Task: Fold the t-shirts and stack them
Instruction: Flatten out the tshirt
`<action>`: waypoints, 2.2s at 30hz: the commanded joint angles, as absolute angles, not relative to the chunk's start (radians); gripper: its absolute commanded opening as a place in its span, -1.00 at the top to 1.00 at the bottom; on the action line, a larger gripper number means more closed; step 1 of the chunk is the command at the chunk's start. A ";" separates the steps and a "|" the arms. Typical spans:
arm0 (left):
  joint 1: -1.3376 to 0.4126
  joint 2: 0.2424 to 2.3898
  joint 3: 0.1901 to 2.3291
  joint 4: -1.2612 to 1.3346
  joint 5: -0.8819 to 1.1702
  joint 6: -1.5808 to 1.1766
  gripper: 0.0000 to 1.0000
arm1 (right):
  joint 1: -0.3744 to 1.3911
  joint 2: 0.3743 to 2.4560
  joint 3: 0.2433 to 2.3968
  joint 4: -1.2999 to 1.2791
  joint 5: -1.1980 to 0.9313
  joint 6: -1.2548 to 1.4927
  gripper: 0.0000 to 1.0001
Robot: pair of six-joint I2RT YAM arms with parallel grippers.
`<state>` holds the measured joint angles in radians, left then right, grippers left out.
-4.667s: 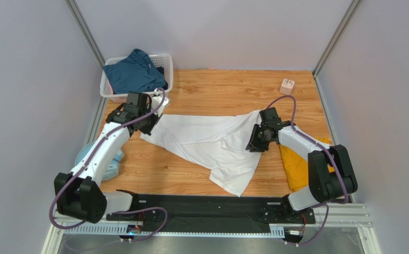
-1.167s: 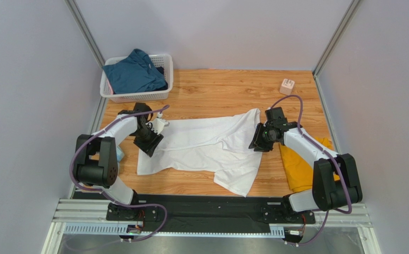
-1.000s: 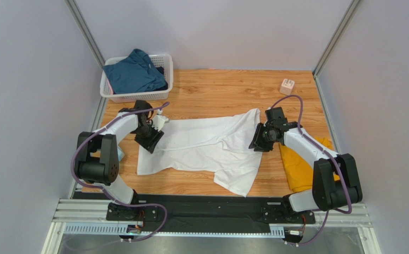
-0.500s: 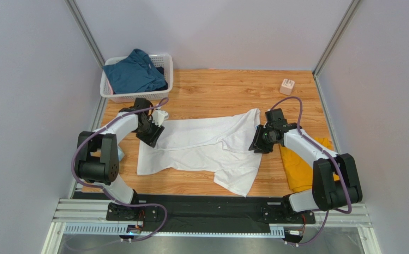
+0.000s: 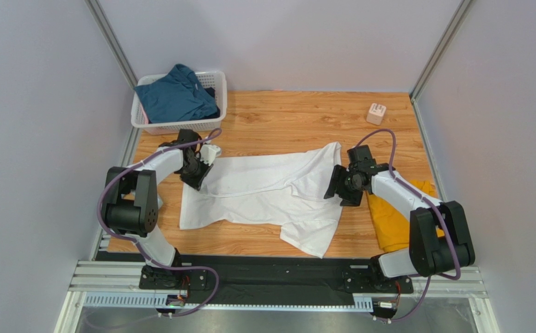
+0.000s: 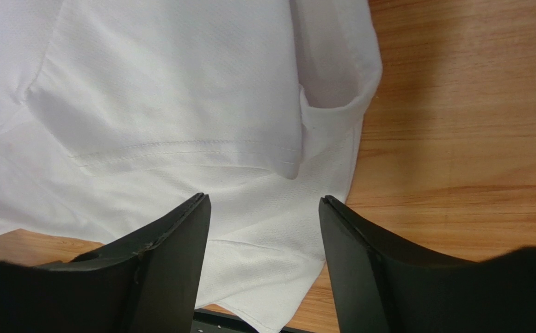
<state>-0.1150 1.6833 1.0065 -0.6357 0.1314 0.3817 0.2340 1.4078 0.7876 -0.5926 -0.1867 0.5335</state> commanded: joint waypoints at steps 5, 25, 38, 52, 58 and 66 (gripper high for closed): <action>-0.107 1.678 1.003 -0.611 0.146 0.365 1.00 | 0.227 1.405 0.791 -0.591 -0.081 0.552 -0.25; -0.107 1.671 0.985 -0.604 0.144 0.367 1.00 | 0.224 1.499 0.920 -0.577 -0.147 0.543 -0.08; -0.107 1.671 0.991 -0.609 0.143 0.365 1.00 | 0.224 1.537 0.914 -0.560 -0.149 0.541 -0.02; -0.107 1.667 0.989 -0.615 0.144 0.370 1.00 | 0.224 1.529 0.858 -0.542 -0.152 0.546 0.01; -0.107 1.664 0.989 -0.617 0.140 0.373 1.00 | 0.224 1.549 0.847 -0.520 -0.167 0.563 0.19; -0.107 1.664 0.997 -0.620 0.140 0.371 1.00 | 0.224 1.511 0.810 -0.538 -0.138 0.560 0.22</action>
<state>-0.1150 1.6814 1.0023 -0.6285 0.1303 0.3790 0.2272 1.5398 0.8261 -0.5571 -0.1551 0.5533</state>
